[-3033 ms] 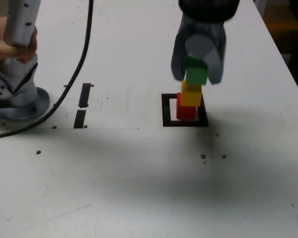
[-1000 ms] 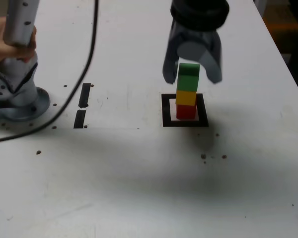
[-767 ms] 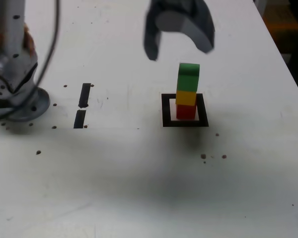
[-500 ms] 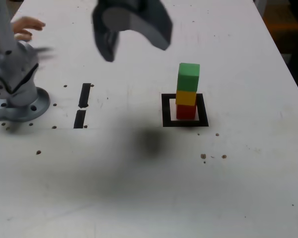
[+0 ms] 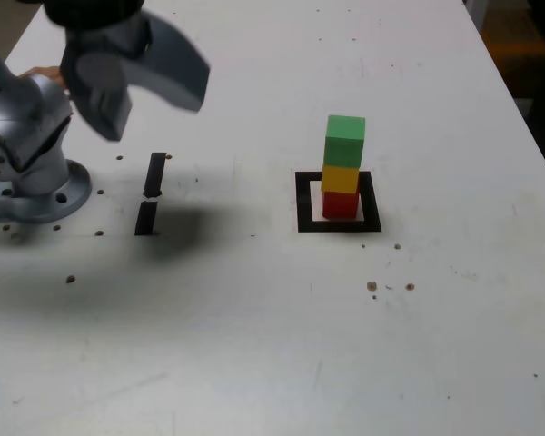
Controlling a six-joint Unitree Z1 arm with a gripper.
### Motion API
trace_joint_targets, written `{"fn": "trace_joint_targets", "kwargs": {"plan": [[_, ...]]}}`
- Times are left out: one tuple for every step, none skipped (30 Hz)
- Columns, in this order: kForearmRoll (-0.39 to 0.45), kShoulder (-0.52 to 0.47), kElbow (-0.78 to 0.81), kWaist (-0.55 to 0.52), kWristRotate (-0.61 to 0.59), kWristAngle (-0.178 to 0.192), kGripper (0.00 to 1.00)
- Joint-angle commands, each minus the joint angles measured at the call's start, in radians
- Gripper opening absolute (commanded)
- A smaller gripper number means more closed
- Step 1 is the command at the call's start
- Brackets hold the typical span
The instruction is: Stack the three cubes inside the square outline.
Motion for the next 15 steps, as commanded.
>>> {"fn": "trace_joint_targets", "kwargs": {"plan": [[-0.013,0.003,0.158,-0.001,-0.004,-0.005,1.0],[-0.021,0.001,0.165,-0.001,-0.006,-0.007,1.0],[-0.025,-0.001,0.169,-0.001,-0.008,-0.009,1.0],[-0.028,-0.002,0.172,-0.001,-0.01,-0.01,1.0],[-0.031,-0.004,0.175,-0.001,-0.01,-0.011,1.0],[-0.033,-0.005,0.177,-0.001,-0.01,-0.011,1.0],[-0.035,-0.007,0.178,-0.001,-0.01,-0.011,1.0],[-0.038,-0.01,0.179,-0.001,-0.01,-0.009,1.0],[-0.039,-0.014,0.181,-0.001,-0.009,-0.007,1.0],[-0.042,-0.017,0.182,-0.001,-0.008,-0.005,1.0],[-0.046,-0.022,0.184,-0.002,-0.004,-0.002,1.0],[-0.049,-0.025,0.186,-0.002,0.0,0.001,1.0],[-0.052,-0.028,0.187,-0.002,0.005,0.003,1.0],[-0.055,-0.029,0.188,-0.002,0.011,0.004,1.0],[-0.058,-0.029,0.188,-0.004,0.017,0.005,1.0]]}}
